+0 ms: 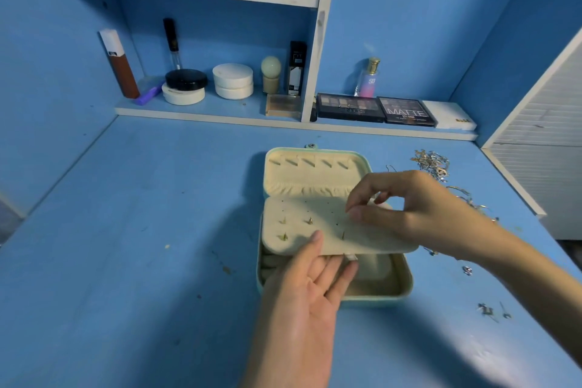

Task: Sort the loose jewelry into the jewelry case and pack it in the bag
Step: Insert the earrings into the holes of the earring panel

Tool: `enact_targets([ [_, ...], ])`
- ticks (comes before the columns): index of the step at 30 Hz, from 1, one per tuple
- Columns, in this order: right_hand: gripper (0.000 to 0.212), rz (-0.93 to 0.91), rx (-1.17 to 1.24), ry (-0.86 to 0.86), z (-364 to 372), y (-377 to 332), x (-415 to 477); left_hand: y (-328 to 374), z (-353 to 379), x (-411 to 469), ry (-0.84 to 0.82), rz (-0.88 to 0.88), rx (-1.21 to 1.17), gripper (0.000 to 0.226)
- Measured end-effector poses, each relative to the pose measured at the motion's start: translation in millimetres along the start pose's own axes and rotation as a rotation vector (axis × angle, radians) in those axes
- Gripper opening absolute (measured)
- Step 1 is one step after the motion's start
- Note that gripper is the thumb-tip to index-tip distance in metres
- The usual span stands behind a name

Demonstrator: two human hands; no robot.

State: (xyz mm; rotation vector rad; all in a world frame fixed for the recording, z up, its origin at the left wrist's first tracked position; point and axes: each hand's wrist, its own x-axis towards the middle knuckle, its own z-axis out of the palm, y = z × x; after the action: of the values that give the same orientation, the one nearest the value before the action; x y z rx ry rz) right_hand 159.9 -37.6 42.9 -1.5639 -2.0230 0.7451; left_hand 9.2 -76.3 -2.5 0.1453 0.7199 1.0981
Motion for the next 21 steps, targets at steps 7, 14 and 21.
enact_targets([
  [7,0.006,-0.075,0.055,-0.002,3.4,4.7,1.4,-3.7,-1.5,0.5,-0.006,0.038,0.014,0.037],
  [14,0.006,-0.094,0.014,0.015,4.7,8.3,4.2,-5.3,0.0,-0.4,0.017,0.065,-0.006,0.037],
  [21,0.014,-0.084,-0.018,0.005,4.3,6.2,6.8,-5.0,0.3,-1.4,0.016,0.073,-0.006,0.034],
])
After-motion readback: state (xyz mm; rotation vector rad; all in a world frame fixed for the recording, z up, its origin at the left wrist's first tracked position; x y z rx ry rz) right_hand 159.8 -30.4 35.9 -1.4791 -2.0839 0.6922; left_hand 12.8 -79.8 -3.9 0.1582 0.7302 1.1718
